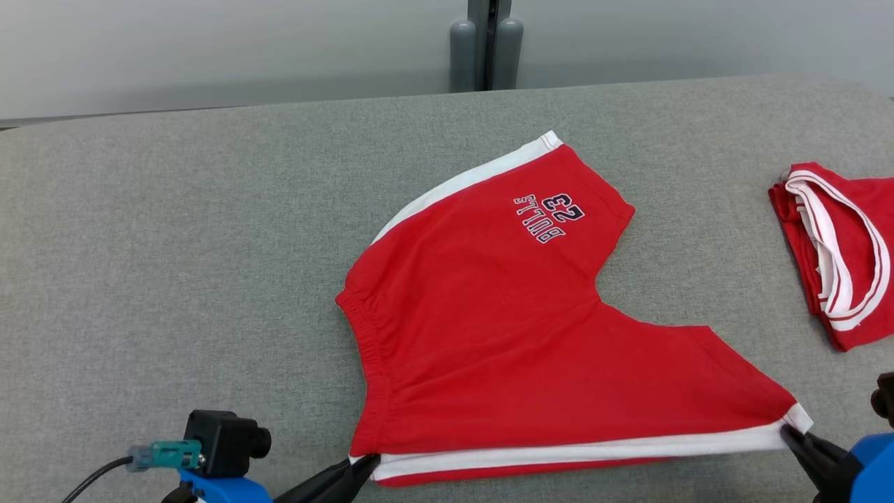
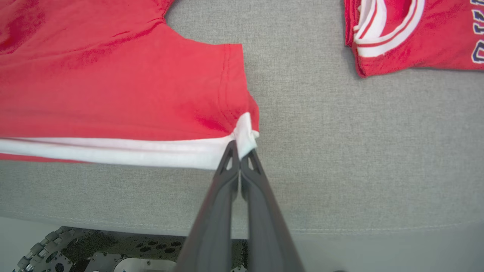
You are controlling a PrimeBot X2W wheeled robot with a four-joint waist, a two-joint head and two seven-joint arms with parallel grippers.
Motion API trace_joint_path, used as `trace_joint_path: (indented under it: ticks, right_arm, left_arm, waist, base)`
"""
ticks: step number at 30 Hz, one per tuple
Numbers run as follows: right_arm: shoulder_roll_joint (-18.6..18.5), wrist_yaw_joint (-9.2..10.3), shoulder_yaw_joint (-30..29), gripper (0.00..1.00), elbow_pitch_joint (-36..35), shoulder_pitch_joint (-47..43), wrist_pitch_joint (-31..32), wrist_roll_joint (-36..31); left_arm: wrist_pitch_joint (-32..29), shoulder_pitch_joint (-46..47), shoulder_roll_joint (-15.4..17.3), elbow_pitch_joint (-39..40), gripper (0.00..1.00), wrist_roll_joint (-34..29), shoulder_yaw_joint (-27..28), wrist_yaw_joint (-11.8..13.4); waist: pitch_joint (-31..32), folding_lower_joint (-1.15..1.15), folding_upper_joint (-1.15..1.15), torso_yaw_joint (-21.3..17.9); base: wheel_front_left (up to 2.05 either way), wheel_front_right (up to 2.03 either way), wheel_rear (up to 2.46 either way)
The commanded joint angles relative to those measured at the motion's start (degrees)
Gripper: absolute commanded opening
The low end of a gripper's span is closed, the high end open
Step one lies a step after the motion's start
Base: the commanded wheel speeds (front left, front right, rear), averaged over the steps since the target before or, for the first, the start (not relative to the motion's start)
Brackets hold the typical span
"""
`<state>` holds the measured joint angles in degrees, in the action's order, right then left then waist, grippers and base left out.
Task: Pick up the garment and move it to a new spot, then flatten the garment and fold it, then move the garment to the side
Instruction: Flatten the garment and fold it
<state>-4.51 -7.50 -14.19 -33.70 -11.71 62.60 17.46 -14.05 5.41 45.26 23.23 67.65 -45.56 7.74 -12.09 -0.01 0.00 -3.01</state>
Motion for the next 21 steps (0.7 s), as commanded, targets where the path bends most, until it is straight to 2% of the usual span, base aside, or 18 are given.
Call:
trace_joint_path:
  ticks: [1, 4, 9, 15, 21]
  right_arm:
    - [-0.03, 0.02, 0.16, 0.0, -0.47, 2.38, 0.53, -0.68]
    - [-0.94, 0.02, 1.0, 0.0, 0.54, 5.45, 0.58, -1.06]
    - [-4.23, 0.02, 4.28, 0.0, 6.54, 17.26, -1.46, 0.04]
    - [-8.32, 0.02, 8.36, 0.0, 18.21, 32.66, -6.82, 1.24]
    - [-10.86, 0.02, 12.35, 0.0, 31.37, 44.66, -13.41, 2.31]
  left_arm:
    - [-0.02, 0.78, 0.32, 0.37, 0.0, 0.03, 0.7, 0.71]
    - [0.09, 2.23, -0.87, -0.39, 0.0, 0.72, 1.61, 0.82]
    - [1.11, 8.02, -6.0, -5.8, 0.0, 2.33, 3.78, -0.96]
    - [3.13, 16.2, -12.74, -15.41, 0.0, 2.64, 5.84, -2.74]
    - [5.79, 21.11, -17.7, -23.22, 0.0, 2.76, 7.2, -4.65]
  waist:
    - [-0.55, 0.01, 0.0, 0.1]
    - [-1.03, 0.01, 0.0, 0.21]
    - [-3.06, 0.01, 0.0, 0.56]
    - [-6.5, 0.01, 0.0, 2.33]
    - [-9.5, 0.01, 0.0, 4.69]
  base:
    - [0.0, 0.0, 0.0]
    - [0.0, 0.0, 0.0]
    - [0.0, 0.0, 0.0]
    - [0.0, 0.0, 0.0]
    - [0.0, 0.0, 0.0]
